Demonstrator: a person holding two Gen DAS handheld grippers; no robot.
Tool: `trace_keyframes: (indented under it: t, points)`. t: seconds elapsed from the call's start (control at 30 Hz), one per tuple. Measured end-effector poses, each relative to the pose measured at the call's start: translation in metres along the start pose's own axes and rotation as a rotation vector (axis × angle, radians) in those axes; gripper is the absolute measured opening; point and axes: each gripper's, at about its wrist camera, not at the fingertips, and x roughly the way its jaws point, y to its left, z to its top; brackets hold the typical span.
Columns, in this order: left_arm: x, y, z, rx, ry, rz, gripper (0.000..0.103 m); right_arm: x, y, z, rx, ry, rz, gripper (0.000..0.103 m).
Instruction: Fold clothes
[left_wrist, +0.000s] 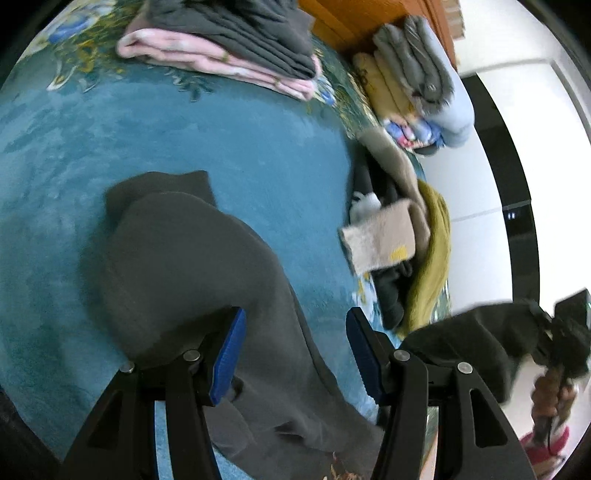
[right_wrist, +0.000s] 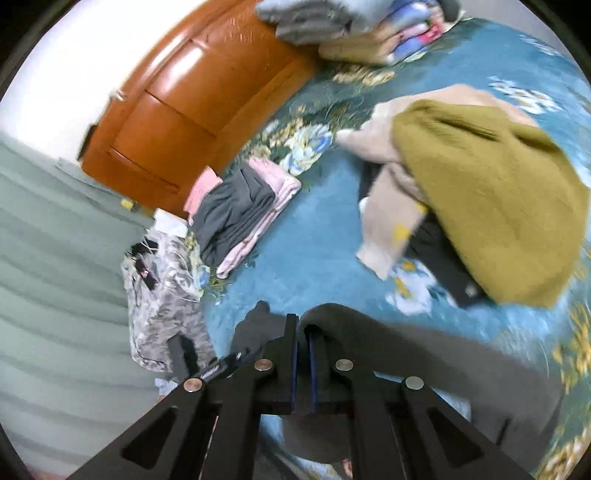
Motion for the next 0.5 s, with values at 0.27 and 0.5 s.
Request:
trace_keyframes:
  t: [0.27, 0.5]
  points:
    - [-0.009, 0.031, 0.013, -0.094, -0.046, -0.009, 0.058, 0.121, -0.034, 0.068, 0.125, 0.078, -0.113, 0.008]
    - [-0.01, 0.047, 0.021, -0.13, -0.057, -0.038, 0.058, 0.138, -0.064, 0.083, 0.224, 0.027, -0.146, 0.027]
